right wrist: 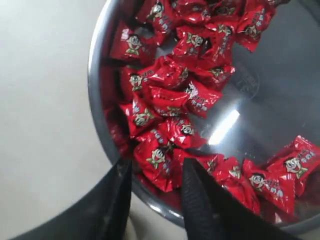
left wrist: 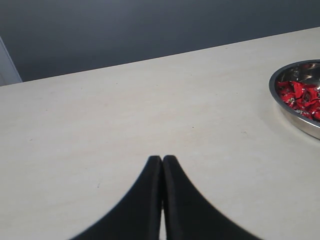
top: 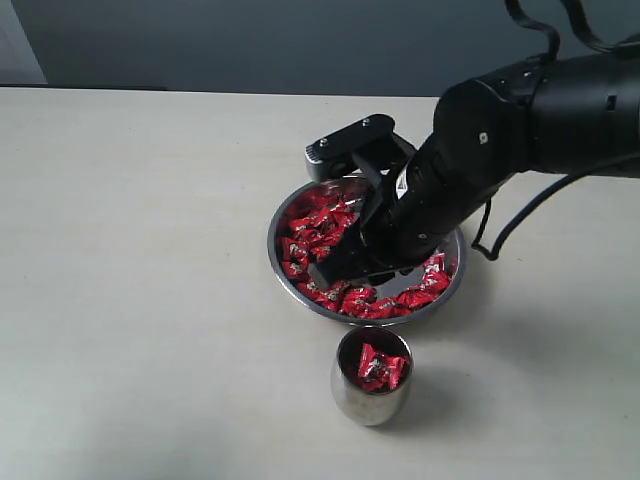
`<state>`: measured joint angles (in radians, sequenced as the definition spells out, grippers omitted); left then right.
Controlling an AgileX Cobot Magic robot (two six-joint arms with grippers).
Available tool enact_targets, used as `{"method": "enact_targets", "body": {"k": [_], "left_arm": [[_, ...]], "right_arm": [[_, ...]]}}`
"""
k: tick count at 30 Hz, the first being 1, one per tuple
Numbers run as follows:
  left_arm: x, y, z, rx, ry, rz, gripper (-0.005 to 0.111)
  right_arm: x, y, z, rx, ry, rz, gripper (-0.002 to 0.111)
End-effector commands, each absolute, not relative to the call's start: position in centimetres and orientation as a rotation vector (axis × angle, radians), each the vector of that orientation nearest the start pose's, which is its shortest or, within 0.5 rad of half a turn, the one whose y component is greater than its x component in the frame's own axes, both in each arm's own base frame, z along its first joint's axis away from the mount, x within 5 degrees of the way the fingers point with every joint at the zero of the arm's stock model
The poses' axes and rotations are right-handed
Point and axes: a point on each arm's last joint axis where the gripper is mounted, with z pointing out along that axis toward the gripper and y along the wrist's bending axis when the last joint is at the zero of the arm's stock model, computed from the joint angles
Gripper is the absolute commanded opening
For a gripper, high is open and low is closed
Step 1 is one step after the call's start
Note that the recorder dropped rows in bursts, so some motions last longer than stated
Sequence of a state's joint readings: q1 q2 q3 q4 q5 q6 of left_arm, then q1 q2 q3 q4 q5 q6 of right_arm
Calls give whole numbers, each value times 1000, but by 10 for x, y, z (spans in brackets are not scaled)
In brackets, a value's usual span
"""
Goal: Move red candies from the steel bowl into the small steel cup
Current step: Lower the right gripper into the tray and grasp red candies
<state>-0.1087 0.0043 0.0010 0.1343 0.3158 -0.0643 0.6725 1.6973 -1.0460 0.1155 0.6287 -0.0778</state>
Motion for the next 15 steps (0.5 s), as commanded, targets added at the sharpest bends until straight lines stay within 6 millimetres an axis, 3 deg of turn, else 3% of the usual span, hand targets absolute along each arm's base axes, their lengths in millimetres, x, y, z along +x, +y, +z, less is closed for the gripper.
{"method": "enact_targets", "body": {"k": [1,11,15], "left_arm": [[54,-3,186,125,1785,-5,0],[54,-3,186,125,1785,-5,0],[54,-3,186,125,1785,-5,0]], "right_arm": [[267,211,183,-875,2623,264,34],[296,232,172,-861,2627,275,34],[305,240,168,-901,2707,254,34]]}}
